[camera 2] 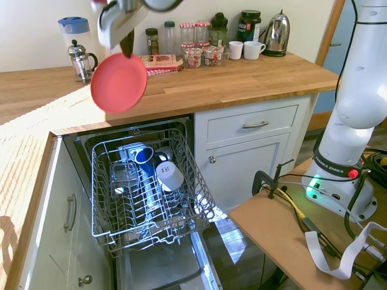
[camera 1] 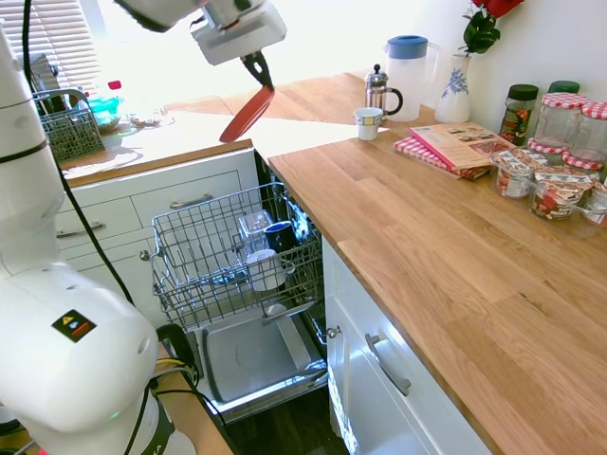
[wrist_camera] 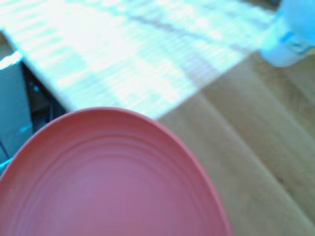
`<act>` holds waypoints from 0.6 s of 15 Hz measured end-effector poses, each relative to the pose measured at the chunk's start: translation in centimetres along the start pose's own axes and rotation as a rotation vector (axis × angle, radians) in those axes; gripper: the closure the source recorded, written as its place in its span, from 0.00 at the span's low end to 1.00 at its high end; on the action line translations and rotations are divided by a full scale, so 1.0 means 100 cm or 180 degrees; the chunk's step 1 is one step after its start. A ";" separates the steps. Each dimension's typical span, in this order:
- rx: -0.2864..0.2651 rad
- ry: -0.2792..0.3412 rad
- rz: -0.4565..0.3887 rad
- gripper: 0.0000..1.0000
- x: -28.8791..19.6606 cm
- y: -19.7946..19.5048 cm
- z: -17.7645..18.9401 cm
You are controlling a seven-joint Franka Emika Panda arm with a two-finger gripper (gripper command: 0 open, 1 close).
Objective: Put the plate in the dishwasher
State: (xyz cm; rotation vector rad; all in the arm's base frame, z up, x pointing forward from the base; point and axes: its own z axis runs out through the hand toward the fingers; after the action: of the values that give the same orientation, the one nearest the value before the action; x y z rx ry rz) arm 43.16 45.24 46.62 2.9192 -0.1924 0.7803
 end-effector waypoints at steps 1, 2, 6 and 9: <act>-0.0089 0.0077 -0.0211 1.00 -0.038 -0.021 0.003; -0.0179 0.0169 -0.0432 1.00 -0.076 -0.040 0.006; -0.0572 0.0534 -0.1264 1.00 -0.183 -0.080 0.067; -0.0920 0.0798 -0.1776 1.00 -0.227 -0.093 0.121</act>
State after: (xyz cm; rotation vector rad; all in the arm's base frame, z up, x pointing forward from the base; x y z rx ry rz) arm 30.93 54.75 24.04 2.3890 0.4696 0.9077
